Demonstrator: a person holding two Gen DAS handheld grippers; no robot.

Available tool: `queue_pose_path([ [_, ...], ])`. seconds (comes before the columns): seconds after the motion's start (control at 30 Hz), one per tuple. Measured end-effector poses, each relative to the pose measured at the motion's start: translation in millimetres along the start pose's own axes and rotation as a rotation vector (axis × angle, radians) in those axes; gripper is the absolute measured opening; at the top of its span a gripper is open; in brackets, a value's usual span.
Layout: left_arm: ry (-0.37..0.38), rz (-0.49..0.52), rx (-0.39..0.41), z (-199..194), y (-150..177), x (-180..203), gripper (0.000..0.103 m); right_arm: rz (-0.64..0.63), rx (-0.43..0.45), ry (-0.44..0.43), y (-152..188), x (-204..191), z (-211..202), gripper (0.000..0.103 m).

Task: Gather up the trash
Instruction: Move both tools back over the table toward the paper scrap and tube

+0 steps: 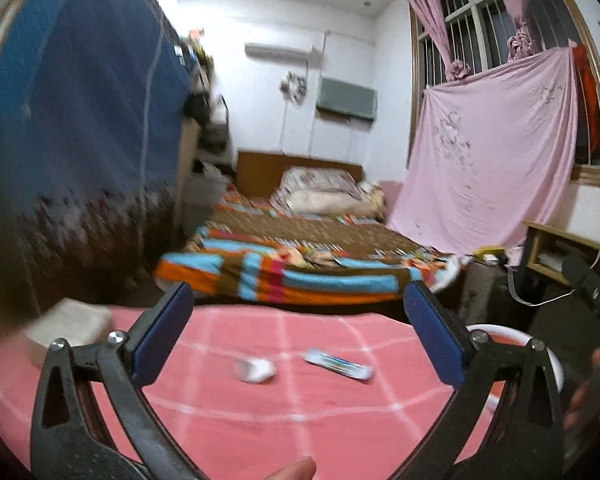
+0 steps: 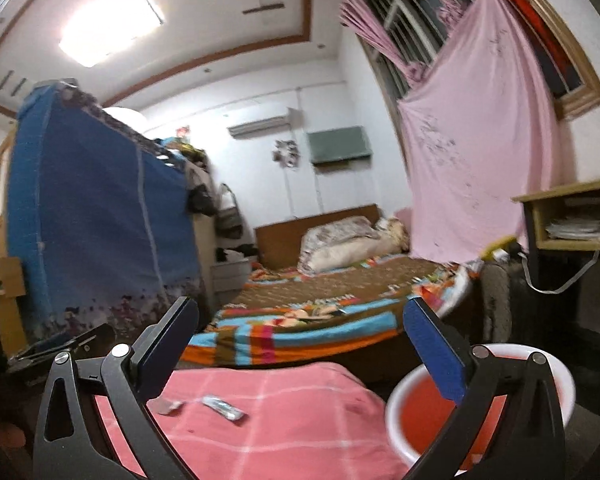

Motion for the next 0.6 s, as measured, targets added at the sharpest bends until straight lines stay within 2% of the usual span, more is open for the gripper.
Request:
queue_pose_path([
  [0.1,-0.045,0.042,0.043,-5,-1,-18,0.087,-0.045,0.045,0.002,1,-17,2,0.103],
  [0.27,-0.051,0.07,0.07,-2,2,-34,0.087,-0.112,0.04,-0.01,7,-35,24,0.103],
  [0.47,-0.051,0.1,0.095,9,4,-39,0.087,-0.27,-0.087,-0.06,37,-57,63,0.103],
  [0.6,-0.052,0.108,0.054,25,10,-41,0.087,-0.306,-0.173,-0.077,57,-62,82,0.103],
])
Point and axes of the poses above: each gripper's, at about its wrist camera, not at the fingertips, and z roughly the way its jaws point, x to its right, y to its underside, the point moved 4 cm from there along z, roughly the way its jaws point, and after that the axes turned 4 degrees about z, right-handed, at the moved point
